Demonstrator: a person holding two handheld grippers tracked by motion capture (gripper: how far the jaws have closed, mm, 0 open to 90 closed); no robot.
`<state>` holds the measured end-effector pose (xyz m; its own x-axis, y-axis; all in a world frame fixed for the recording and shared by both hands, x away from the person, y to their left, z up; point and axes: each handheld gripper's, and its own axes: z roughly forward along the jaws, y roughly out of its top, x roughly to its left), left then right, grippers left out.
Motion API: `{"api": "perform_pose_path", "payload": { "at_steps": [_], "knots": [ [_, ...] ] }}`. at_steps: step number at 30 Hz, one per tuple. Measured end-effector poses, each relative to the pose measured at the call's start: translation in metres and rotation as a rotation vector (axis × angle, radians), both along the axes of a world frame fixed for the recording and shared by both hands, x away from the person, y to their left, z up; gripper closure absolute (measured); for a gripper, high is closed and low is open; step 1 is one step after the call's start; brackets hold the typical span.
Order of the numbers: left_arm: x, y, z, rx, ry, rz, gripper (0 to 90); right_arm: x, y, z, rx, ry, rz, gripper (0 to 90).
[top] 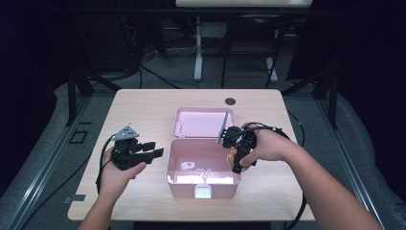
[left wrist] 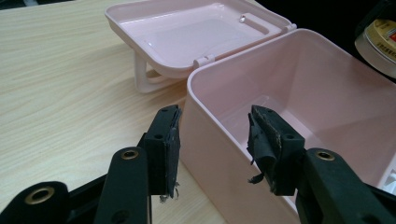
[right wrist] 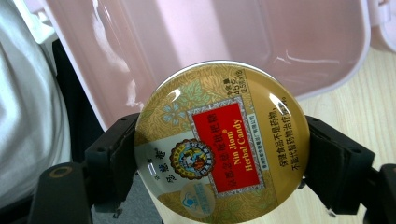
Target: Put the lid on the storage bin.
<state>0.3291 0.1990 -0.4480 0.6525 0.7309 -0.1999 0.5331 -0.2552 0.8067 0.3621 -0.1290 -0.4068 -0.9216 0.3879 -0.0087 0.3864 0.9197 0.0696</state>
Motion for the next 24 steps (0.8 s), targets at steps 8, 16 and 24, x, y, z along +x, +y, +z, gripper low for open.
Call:
{"api": "perform_pose_path", "payload": {
  "at_steps": [8, 16, 24],
  "knots": [
    [0.000, 0.001, 0.001, 0.002, 0.000, -0.004, 53.3, 0.002, 0.008, -0.001, 0.005, -0.002, 0.014, 19.9],
    [0.000, 0.002, 0.001, 0.002, -0.001, -0.006, 53.3, 0.004, 0.015, -0.005, -0.002, -0.001, 0.032, 19.9],
    [0.001, 0.001, 0.000, 0.003, 0.004, -0.007, 53.2, 0.002, 0.022, -0.009, 0.008, -0.021, 0.113, 19.9]
  ]
}}
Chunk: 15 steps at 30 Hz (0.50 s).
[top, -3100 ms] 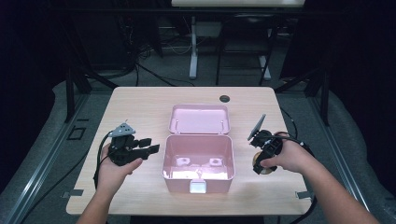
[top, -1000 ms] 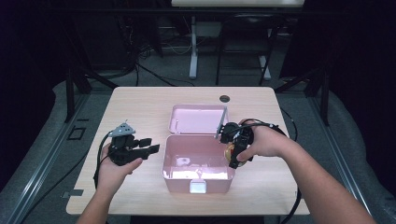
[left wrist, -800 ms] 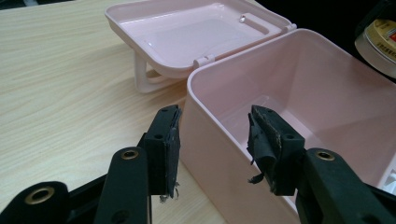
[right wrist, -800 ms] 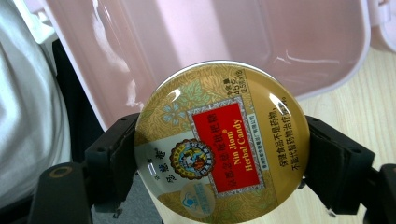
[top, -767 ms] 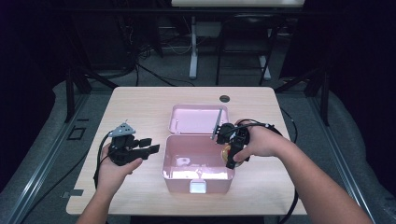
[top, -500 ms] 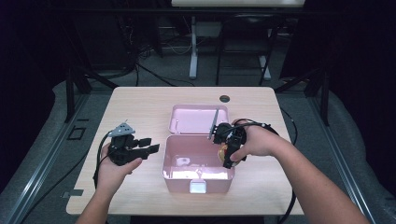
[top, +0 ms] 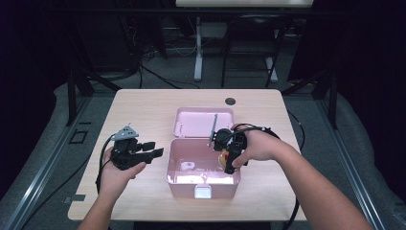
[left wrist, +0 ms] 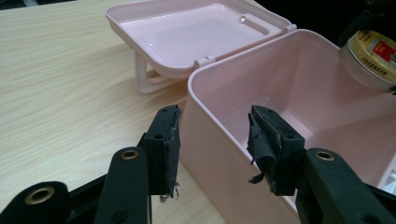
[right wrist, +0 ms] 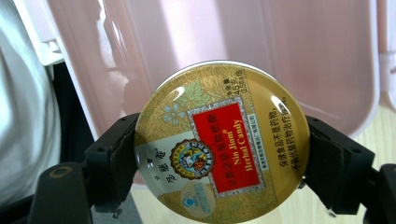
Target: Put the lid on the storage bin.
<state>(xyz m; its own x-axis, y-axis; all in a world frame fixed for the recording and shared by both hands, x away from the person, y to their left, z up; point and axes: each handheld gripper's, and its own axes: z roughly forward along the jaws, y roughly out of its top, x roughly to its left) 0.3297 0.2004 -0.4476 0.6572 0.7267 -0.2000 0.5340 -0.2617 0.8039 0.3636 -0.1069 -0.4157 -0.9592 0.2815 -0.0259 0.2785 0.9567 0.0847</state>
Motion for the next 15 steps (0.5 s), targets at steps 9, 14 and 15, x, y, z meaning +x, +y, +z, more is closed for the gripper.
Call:
{"api": "perform_pose_path", "payload": {
  "at_steps": [9, 14, 15],
  "knots": [
    [0.000, 0.000, 0.000, -0.001, -0.001, 0.000, 53.2, 0.000, 0.006, -0.005, -0.014, -0.012, 0.081, 19.9],
    [0.001, 0.000, -0.001, 0.000, -0.001, 0.001, 53.2, 0.001, 0.010, -0.009, -0.043, -0.019, 0.084, 19.9],
    [0.001, 0.000, -0.001, 0.000, 0.000, 0.001, 53.3, 0.002, 0.011, -0.010, -0.045, -0.020, 0.092, 19.9]
  ]
}}
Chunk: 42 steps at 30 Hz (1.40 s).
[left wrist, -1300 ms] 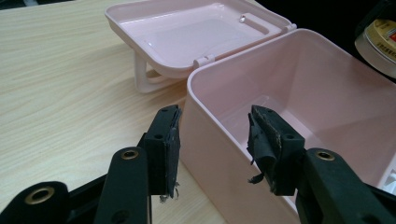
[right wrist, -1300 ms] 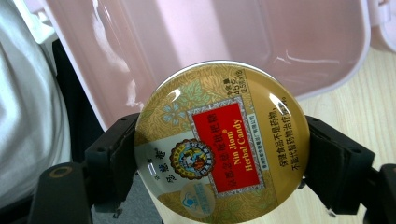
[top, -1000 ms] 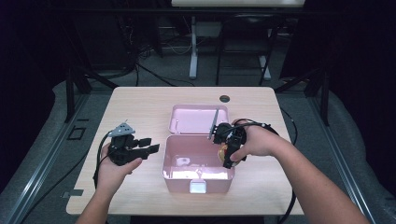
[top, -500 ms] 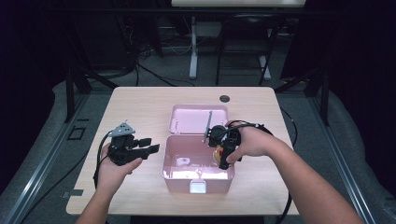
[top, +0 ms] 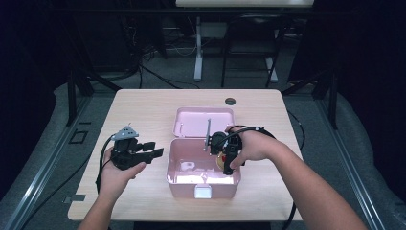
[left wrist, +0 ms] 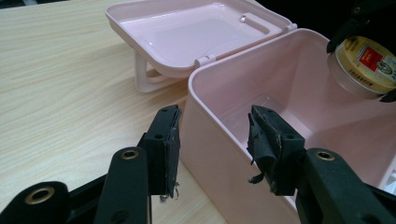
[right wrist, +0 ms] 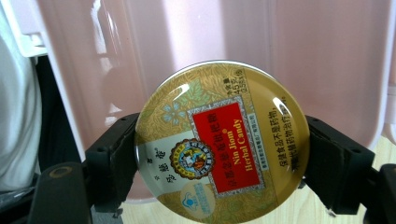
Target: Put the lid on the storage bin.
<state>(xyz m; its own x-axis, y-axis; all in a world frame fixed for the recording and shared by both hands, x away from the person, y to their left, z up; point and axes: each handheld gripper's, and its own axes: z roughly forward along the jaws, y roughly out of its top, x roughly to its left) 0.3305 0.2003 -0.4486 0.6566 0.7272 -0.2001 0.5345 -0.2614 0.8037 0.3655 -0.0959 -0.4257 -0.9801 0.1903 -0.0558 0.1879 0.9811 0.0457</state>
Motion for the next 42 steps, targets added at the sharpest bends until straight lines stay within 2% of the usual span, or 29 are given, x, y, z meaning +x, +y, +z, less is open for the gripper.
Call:
{"api": "perform_pose_path", "payload": {
  "at_steps": [9, 15, 23, 27, 31, 35, 42],
  "knots": [
    [0.000, 0.001, 0.000, 0.000, 0.002, -0.001, 53.2, 0.002, 0.007, -0.009, -0.043, -0.005, 0.024, 19.9],
    [0.001, 0.000, -0.001, 0.001, 0.001, 0.002, 53.3, 0.002, 0.008, -0.016, -0.051, 0.006, 0.029, 19.9],
    [0.001, 0.000, -0.002, 0.002, 0.002, 0.003, 53.2, 0.004, 0.008, -0.025, -0.051, 0.011, 0.022, 19.9],
    [0.001, 0.000, -0.001, 0.002, 0.001, 0.002, 53.2, 0.005, 0.010, -0.030, -0.056, 0.008, 0.037, 19.9],
    [0.001, 0.000, -0.002, 0.002, 0.000, 0.002, 53.2, 0.005, 0.011, -0.036, -0.048, 0.028, 0.026, 19.9],
    [0.001, -0.001, -0.002, 0.004, 0.002, 0.001, 53.3, 0.006, 0.010, -0.042, -0.064, 0.020, 0.031, 19.9],
    [0.002, -0.001, -0.003, 0.007, 0.006, -0.001, 53.2, 0.007, 0.009, -0.047, -0.051, 0.016, 0.018, 19.9]
  ]
}}
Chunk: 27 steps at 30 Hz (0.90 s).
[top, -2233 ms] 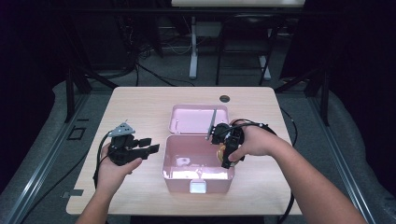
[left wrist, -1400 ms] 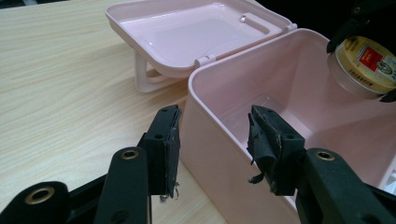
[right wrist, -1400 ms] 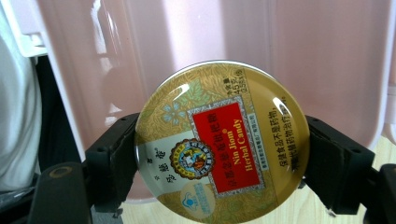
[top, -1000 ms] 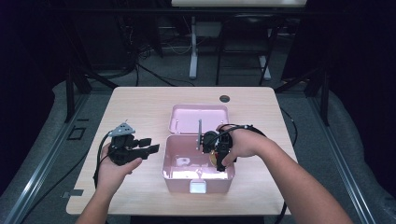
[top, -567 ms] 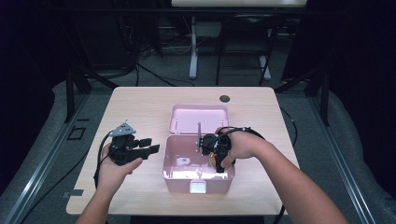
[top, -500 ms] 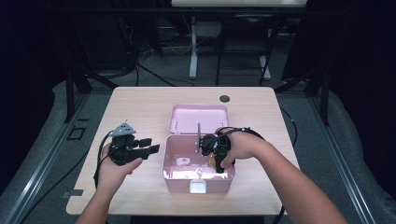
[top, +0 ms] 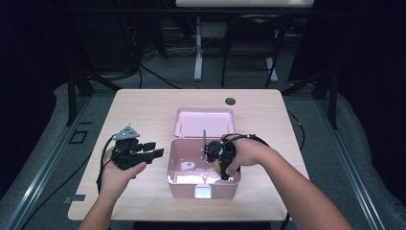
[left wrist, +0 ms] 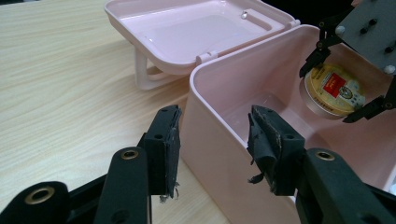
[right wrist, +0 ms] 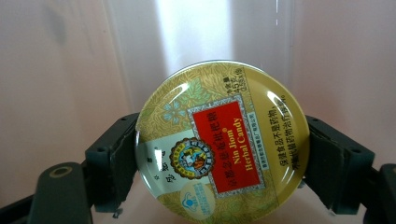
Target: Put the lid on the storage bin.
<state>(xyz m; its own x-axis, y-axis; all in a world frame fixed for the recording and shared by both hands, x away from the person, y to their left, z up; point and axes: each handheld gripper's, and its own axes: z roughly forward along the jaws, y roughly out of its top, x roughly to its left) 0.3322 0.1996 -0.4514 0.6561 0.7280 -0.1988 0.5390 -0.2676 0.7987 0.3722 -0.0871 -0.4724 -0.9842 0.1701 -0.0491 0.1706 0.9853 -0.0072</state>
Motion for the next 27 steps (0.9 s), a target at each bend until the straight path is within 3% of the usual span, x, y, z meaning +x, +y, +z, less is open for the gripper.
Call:
{"api": "perform_pose_path", "payload": {
  "at_steps": [27],
  "knots": [
    [0.001, 0.000, -0.001, 0.006, 0.004, -0.001, 53.3, 0.002, 0.004, -0.021, -0.032, -0.025, 0.020, 19.9]
  ]
}}
